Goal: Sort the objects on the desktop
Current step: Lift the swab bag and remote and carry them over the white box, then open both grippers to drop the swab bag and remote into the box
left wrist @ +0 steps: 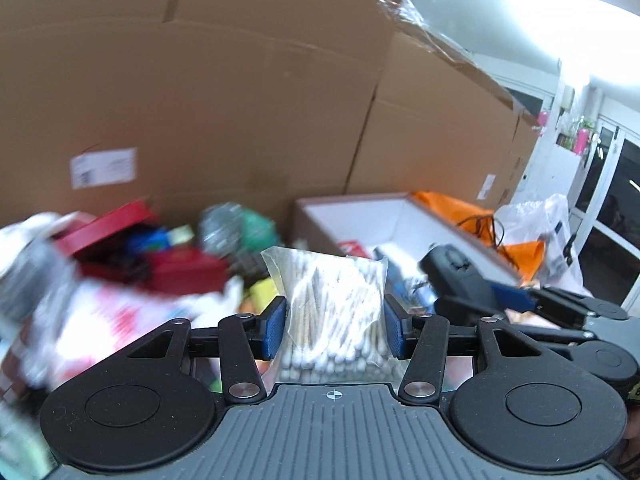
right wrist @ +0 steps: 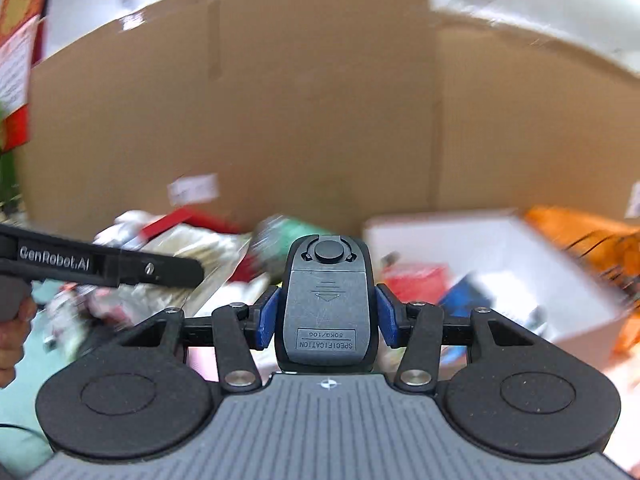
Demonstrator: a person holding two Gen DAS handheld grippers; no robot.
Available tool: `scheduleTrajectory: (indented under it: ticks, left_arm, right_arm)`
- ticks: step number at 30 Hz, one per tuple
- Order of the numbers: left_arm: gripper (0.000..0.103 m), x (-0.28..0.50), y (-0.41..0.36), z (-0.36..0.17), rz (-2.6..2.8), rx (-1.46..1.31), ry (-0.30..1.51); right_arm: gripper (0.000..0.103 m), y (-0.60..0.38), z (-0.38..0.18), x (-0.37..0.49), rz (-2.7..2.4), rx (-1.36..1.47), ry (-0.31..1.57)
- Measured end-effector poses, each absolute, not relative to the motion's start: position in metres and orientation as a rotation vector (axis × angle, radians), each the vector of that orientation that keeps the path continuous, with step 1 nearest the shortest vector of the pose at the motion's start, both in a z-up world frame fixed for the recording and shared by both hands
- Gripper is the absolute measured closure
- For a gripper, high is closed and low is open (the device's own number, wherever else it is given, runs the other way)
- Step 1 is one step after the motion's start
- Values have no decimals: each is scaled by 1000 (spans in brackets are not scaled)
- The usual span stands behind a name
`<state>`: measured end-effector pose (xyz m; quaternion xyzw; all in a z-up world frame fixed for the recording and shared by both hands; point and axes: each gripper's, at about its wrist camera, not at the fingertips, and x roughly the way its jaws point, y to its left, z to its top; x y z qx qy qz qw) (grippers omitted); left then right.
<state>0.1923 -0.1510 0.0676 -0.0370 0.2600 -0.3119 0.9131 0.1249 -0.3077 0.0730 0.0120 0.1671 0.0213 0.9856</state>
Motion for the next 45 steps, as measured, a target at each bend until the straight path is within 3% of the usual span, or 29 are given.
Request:
scheduleTrajectory:
  ticks: [10, 18, 26, 27, 30, 31, 34, 35, 41, 45]
  left_arm:
    - [52, 249, -276, 74, -668, -38, 564]
    - [52, 287, -353, 30, -630, 15, 663]
    - [51, 306, -383, -6, -579, 74, 725]
    - [50, 308, -383, -8, -576, 78, 727]
    - [32, 311, -384, -8, -563, 88, 722]
    - [23, 310, -381, -5, -554, 71, 704]
    - [0, 308, -367, 4, -508, 0, 657]
    - [0, 307, -362, 8, -514, -25, 645]
    - [0, 277, -334, 32, -574, -63, 583]
    - [0, 236, -302, 43, -597, -71, 518]
  right_arm:
    - [48, -397, 79, 187, -98, 1, 348]
    - [48, -453, 48, 243, -152, 18, 511]
    - [48, -481, 21, 273, -173, 33, 644]
    - [48, -481, 19, 275, -174, 31, 657]
    - [47, -484, 20, 276, -147, 45, 661]
    - [46, -486, 22, 274, -144, 46, 636]
    - [23, -490, 34, 262, -190, 63, 564]
    - [16, -491, 38, 256, -185, 80, 538]
    - [1, -489, 53, 220, -139, 145, 439]
    - [0, -469, 58, 189, -83, 158, 392]
